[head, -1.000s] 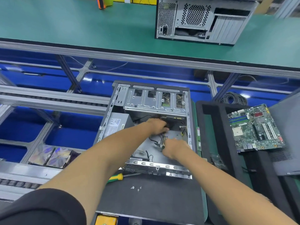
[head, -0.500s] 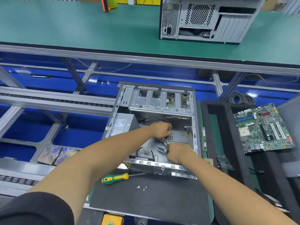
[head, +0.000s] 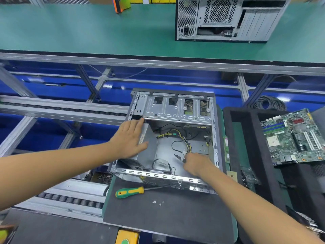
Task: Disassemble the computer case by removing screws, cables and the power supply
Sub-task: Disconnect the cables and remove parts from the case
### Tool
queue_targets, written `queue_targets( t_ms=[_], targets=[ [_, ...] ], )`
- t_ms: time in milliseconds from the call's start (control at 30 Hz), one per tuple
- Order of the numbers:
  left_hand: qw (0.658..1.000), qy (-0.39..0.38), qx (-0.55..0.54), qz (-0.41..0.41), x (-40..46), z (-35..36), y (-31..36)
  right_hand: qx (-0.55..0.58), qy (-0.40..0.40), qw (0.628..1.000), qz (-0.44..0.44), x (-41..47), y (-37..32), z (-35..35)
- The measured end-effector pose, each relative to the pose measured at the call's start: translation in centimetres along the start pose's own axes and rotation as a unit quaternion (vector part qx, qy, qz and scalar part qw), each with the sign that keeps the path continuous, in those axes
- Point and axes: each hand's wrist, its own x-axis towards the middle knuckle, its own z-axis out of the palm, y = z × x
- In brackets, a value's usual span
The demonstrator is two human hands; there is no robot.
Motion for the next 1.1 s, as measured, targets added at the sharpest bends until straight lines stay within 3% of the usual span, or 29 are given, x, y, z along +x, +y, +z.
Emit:
queue_targets(
  t_ms=[167, 267, 467, 667, 1100],
  targets=[
    [0.99, -0.019, -0.131, -0.053, -0.2, 1.3, 2.7, 0.019, 0.007, 1.0, 0.019, 0.5, -0.1, 0.0],
    [0.979, -0.008, -0.197, -0.042, 0.2, 0.8, 3.3, 0.039, 0.012, 0.999, 0.027, 1.2, 0.0, 0.0],
    [0.977, 0.017, -0.212, -0.01, 0.6, -0.3, 4.3, 0.039, 0.034, 0.998, 0.035, 2.0, 0.2, 0.4],
    [0.955, -0.043, -0.294, -0.007, 0.8, -1.6, 3.0, 0.05, 0.049, 0.996, 0.047, 2.2, 0.5, 0.4],
    [0.95, 0.03, -0.307, 0.051, -0.4, -4.0, 2.1, 0.019, 0.028, 0.999, 0.021, 1.9, 0.5, 0.7]
  ],
)
